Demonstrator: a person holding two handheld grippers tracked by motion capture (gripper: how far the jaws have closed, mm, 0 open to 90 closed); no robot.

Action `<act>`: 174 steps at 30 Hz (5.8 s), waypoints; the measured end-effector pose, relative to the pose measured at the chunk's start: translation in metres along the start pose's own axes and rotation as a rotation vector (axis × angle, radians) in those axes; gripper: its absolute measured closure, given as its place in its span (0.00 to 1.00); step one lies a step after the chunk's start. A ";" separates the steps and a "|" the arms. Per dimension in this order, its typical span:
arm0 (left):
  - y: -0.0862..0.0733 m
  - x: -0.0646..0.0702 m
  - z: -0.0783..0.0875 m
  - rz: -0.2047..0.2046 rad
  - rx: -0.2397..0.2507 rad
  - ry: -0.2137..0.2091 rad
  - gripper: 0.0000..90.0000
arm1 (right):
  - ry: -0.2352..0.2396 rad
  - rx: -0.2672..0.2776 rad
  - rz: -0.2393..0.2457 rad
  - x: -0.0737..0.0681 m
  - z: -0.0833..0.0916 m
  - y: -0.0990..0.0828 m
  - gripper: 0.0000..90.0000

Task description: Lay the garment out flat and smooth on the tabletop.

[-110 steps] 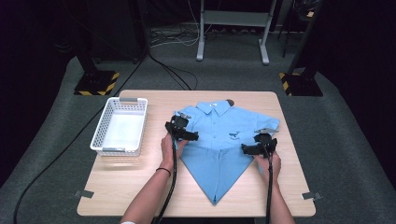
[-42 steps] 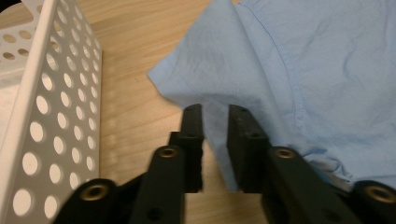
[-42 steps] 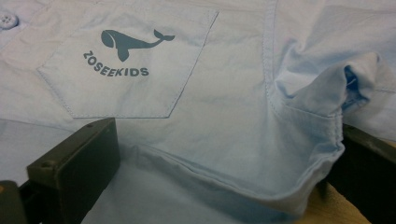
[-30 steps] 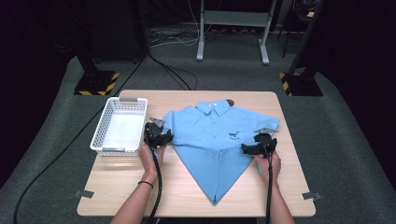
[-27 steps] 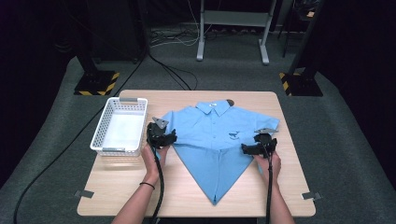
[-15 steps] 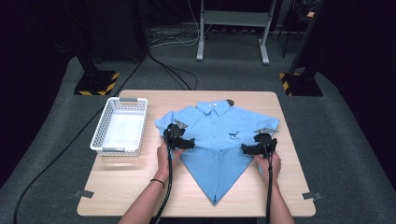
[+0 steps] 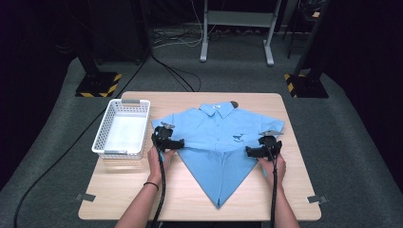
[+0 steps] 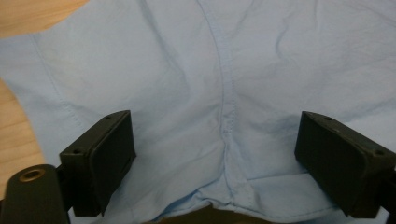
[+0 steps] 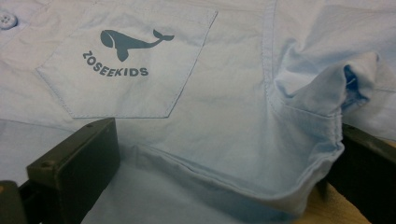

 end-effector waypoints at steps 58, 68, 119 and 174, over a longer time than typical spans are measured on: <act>-0.011 0.066 0.003 -0.079 0.024 -0.070 0.01 | -0.004 -0.011 0.004 -0.003 -0.013 0.015 0.02; -0.011 0.066 0.003 -0.084 0.022 -0.074 0.01 | 0.016 -0.029 0.000 -0.007 -0.008 0.009 0.00; -0.011 0.066 0.003 -0.085 0.022 -0.077 0.01 | 0.045 -0.082 0.108 -0.108 -0.008 0.030 0.11; -0.011 0.066 0.003 -0.086 0.023 -0.079 0.01 | 0.087 0.040 0.102 -0.082 0.059 0.000 0.87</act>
Point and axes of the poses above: each handheld gripper's, and its own axes: z roughly backward along the jaws, y roughly out of its top, x roughly to its right, the point moved 9 cm from there along -z, roughly forward along the jaws, and after that the axes turned 1 degree about -x, right-handed, at the moved point
